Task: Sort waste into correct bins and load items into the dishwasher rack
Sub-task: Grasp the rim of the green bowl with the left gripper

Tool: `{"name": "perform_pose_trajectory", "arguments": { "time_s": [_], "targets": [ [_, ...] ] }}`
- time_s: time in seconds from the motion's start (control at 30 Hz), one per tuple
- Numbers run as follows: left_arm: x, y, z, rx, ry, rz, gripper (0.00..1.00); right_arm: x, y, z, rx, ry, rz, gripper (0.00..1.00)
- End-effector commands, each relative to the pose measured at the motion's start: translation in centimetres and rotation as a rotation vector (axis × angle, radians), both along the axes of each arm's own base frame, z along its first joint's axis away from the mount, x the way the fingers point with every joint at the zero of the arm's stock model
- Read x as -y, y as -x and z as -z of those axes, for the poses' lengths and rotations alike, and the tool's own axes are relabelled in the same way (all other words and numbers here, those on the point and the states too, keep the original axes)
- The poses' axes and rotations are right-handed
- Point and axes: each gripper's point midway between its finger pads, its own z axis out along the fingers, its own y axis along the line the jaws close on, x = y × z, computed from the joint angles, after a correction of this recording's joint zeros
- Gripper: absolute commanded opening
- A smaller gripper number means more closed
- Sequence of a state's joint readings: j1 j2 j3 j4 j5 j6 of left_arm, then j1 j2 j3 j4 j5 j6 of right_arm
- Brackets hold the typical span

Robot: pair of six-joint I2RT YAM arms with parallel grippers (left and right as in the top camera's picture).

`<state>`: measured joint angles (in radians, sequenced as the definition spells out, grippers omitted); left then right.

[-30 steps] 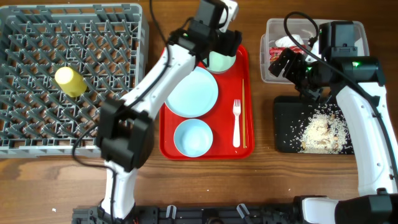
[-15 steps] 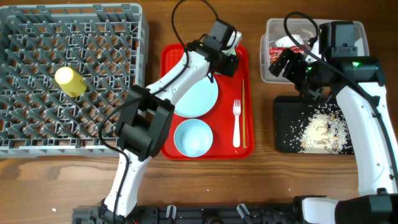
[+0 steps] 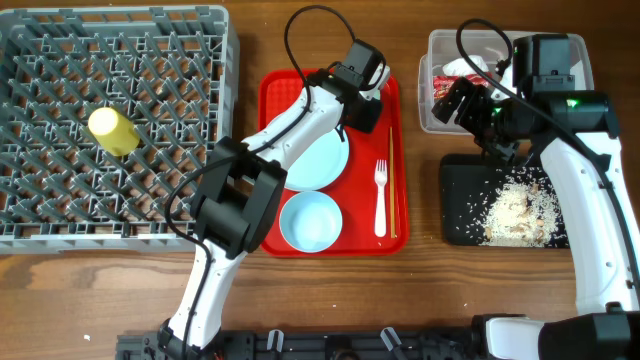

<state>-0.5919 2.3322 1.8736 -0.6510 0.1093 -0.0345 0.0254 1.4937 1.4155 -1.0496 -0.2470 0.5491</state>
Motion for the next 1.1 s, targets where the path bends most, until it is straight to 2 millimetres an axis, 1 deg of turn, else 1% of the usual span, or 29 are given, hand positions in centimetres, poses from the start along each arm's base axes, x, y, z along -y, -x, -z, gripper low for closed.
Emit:
{"name": "perform_pose_trajectory", "arguments": {
  "time_s": [0.0,0.13,0.27,0.43,0.5,0.63,0.7,0.83,0.9,0.97,1.0,1.07],
  "targets": [
    [-0.7,-0.5,1.0,0.011,-0.042,-0.017,0.34,-0.2,-0.3,-0.9,0.024,-0.013,0.002,1.00],
    [-0.7,-0.4,1.0,0.016,-0.046,0.006,0.33,-0.2,-0.3,-0.9,0.025,-0.013,0.002,1.00],
    [-0.2,-0.1,1.1,0.035,-0.064,0.074,0.40,-0.2,-0.3,-0.9,0.024,-0.013,0.002,1.00],
    [0.0,0.1,1.1,0.040,-0.069,0.094,0.39,-0.2,-0.3,-0.9,0.025,-0.013,0.002,1.00],
    [0.0,0.1,1.4,0.038,-0.077,0.107,0.39,-0.2,-0.3,-0.9,0.025,-0.013,0.002,1.00],
    [-0.1,0.6,2.6,0.017,-0.099,0.127,0.38,-0.2,-0.3,-0.9,0.024,-0.013,0.002,1.00],
    [-0.1,0.5,2.8,0.021,-0.097,0.126,0.33,-0.2,-0.3,-0.9,0.024,-0.013,0.002,1.00],
    [0.4,-0.2,2.4,0.053,-0.078,0.123,0.11,-0.2,-0.3,-0.9,0.024,-0.013,0.002,1.00],
    [0.7,-0.4,2.1,0.068,-0.072,0.123,0.04,-0.2,-0.3,-0.9,0.025,-0.013,0.002,1.00],
    [0.9,-0.7,1.7,0.091,-0.072,0.120,0.04,-0.2,-0.3,-0.9,0.025,-0.013,0.002,1.00],
    [0.7,-1.4,0.9,0.140,-0.102,0.099,0.04,-0.2,-0.3,-0.9,0.025,-0.013,0.002,1.00],
    [0.2,-2.3,-0.3,0.204,-0.144,0.067,0.04,-0.2,-0.3,-0.9,0.024,-0.013,0.002,1.00]
  ]
}}
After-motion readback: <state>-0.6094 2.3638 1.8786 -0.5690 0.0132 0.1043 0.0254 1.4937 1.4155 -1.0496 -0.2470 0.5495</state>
